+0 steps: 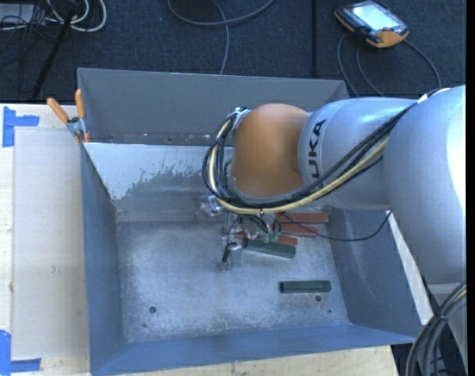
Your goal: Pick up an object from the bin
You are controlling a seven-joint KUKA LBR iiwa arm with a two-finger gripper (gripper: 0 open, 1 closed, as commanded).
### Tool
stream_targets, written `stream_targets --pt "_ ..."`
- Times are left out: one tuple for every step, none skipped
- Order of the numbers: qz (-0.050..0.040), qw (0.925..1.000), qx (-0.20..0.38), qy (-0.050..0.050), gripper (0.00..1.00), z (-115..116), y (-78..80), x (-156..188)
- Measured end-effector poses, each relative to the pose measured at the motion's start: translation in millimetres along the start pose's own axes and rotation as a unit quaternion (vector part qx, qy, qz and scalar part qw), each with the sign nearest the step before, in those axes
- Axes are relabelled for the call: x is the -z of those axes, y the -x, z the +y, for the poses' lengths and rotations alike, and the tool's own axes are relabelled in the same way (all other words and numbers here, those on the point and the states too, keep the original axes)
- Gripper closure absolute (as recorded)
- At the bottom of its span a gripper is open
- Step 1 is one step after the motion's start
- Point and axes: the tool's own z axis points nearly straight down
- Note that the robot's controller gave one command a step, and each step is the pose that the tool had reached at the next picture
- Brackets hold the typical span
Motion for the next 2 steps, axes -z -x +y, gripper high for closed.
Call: stream_targets --pt "0.0044 0.9981 -0.062 0.001 0.0 -68 -38.5 -10" --pt "0.0036 0.9993 -0.038 -0.001 0.0 -90 -32.8 12"
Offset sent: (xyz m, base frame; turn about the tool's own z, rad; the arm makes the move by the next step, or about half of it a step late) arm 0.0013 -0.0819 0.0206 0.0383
